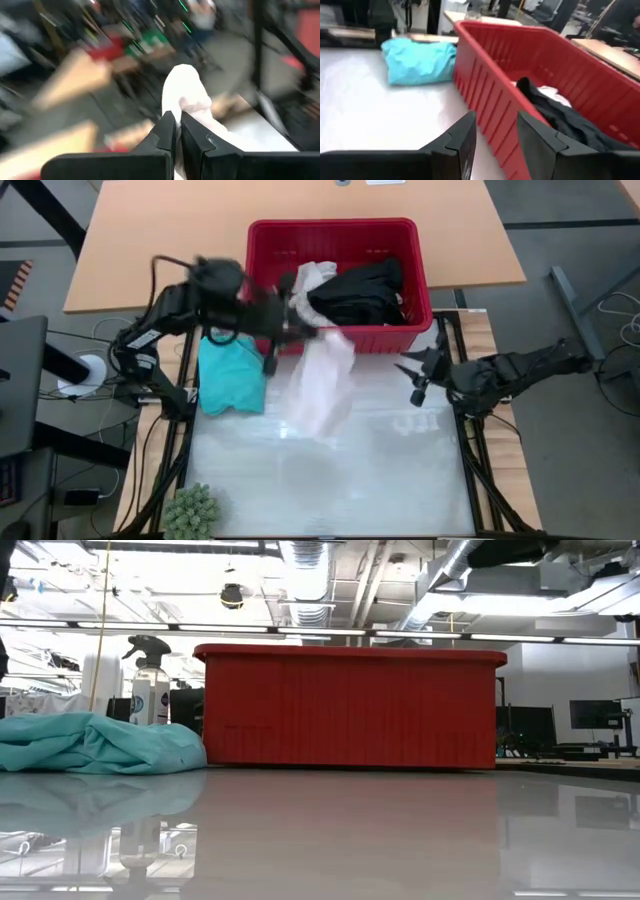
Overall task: Fold laundry
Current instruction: Fold the white underwear
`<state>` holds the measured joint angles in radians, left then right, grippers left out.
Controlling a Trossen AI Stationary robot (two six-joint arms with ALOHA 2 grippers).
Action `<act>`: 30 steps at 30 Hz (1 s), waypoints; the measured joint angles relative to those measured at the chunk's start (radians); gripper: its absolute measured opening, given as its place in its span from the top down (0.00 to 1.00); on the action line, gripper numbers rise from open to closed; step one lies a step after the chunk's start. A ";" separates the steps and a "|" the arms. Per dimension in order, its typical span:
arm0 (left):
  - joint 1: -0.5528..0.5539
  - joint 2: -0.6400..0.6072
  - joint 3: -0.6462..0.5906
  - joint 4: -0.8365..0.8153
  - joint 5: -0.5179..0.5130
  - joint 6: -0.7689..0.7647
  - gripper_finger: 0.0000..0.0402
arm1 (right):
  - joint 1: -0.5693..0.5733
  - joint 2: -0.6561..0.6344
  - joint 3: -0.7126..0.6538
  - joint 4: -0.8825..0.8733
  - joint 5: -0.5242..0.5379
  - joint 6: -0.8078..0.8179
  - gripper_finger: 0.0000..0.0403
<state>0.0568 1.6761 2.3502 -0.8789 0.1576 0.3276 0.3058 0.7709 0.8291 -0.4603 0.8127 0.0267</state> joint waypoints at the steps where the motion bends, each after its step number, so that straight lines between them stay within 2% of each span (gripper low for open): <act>1: -0.018 0.005 -0.013 -0.050 0.006 -0.012 1.00 | -0.001 0.012 0.000 0.003 -0.018 0.004 0.59; 5: -0.105 0.011 -0.144 -0.115 -0.059 -0.062 1.00 | -0.001 0.060 0.000 0.000 -0.125 0.051 0.59; 9: -0.204 0.014 -0.360 0.021 -0.216 -0.117 1.00 | 0.010 0.088 0.000 -0.007 -0.215 0.113 0.59; 14: -0.310 0.012 -0.659 0.408 -0.579 -0.069 1.00 | 0.038 0.082 0.000 -0.046 -0.232 0.187 0.59; 21: -0.324 0.000 -1.011 0.948 -0.927 0.202 1.00 | 0.068 0.008 0.001 -0.113 -0.235 0.304 0.59; 25: -0.291 -0.006 -1.112 1.168 -0.943 0.264 1.00 | 0.095 -0.029 0.001 -0.128 -0.238 0.342 0.59; 27: -0.290 -0.009 -1.138 1.198 -0.923 0.200 1.00 | 0.111 -0.033 0.001 -0.130 -0.248 0.372 0.59; 30: -0.321 -0.010 -1.200 1.184 -0.826 0.000 1.00 | 0.139 -0.018 0.001 -0.130 -0.294 0.403 0.59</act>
<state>-0.2639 1.6665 1.1502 0.3053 -0.6684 0.3273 0.4446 0.7524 0.8303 -0.5903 0.5187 0.4301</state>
